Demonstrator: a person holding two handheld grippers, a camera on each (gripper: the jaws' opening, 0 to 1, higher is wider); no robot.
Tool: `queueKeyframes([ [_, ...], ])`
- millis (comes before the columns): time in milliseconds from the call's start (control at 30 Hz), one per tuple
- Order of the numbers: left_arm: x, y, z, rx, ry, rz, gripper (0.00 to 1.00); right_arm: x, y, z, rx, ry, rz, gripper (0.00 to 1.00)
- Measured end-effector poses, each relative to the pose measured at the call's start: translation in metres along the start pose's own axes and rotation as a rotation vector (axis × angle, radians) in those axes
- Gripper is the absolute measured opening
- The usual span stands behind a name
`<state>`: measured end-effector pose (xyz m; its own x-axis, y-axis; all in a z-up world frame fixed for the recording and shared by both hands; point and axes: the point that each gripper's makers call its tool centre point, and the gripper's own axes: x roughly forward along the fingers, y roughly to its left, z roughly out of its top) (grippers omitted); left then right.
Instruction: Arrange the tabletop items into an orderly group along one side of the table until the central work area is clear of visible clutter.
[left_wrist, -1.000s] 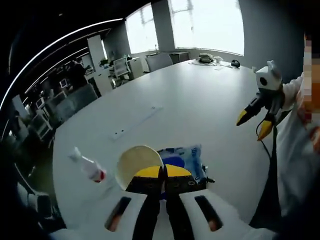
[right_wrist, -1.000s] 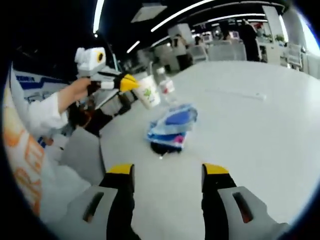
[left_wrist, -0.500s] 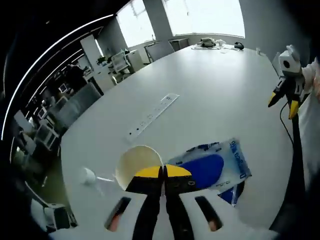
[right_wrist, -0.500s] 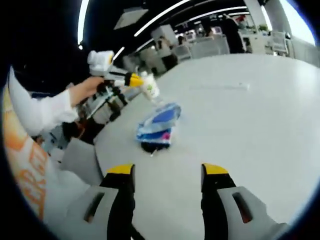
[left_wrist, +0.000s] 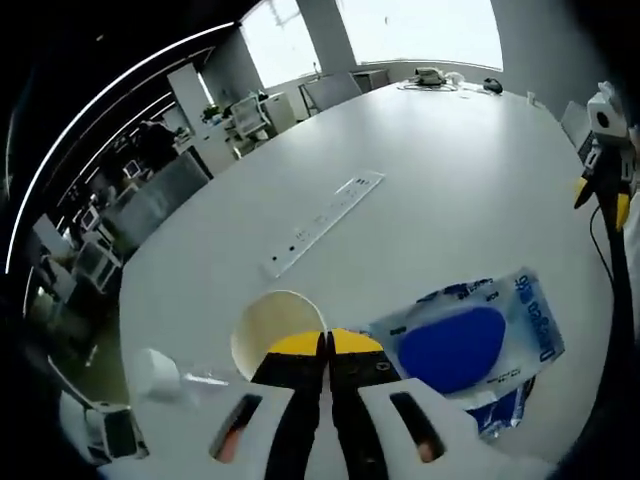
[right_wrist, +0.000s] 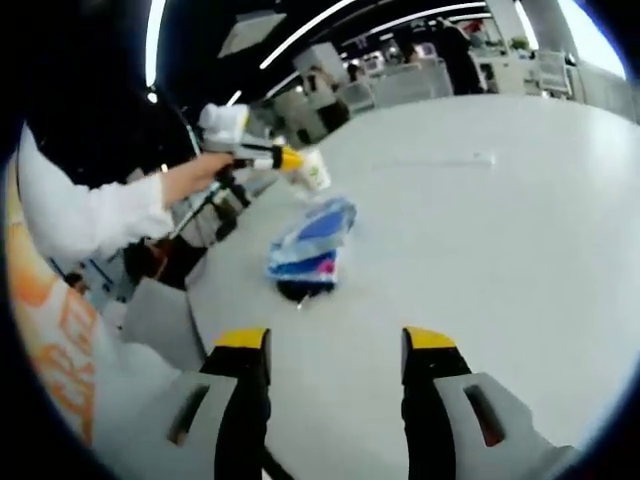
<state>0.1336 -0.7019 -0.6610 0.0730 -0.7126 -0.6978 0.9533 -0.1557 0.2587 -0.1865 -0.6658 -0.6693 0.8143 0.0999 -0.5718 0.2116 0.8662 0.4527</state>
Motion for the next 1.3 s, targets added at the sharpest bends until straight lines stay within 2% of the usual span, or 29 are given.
queueKeyframes([
  [167,0.014,0.001,-0.009,-0.022,0.004,0.007,0.00,0.004,0.000,-0.001,0.009,0.011,0.003,0.51],
  [333,0.024,0.001,-0.020,-0.020,0.039,0.016,0.00,0.007,0.001,-0.004,0.022,0.029,0.011,0.50],
  [433,0.027,0.003,-0.019,-0.030,0.022,0.024,0.00,0.010,0.002,-0.003,0.027,0.035,0.015,0.50],
  [933,0.039,0.005,-0.026,-0.039,0.021,0.035,0.00,0.019,0.005,-0.004,0.032,0.058,0.037,0.50],
  [1133,0.040,0.003,-0.025,-0.067,0.013,0.019,0.00,0.019,0.005,-0.005,0.033,0.064,0.039,0.50],
  [1167,0.039,0.003,-0.025,-0.073,0.013,0.021,0.01,0.019,0.005,-0.005,0.033,0.063,0.039,0.50],
  [1233,0.038,0.004,-0.023,-0.079,-0.001,0.037,0.13,0.019,0.005,-0.004,0.034,0.061,0.040,0.50],
  [1300,0.036,0.003,-0.022,-0.085,-0.006,0.048,0.19,0.019,0.005,-0.004,0.033,0.059,0.041,0.50],
])
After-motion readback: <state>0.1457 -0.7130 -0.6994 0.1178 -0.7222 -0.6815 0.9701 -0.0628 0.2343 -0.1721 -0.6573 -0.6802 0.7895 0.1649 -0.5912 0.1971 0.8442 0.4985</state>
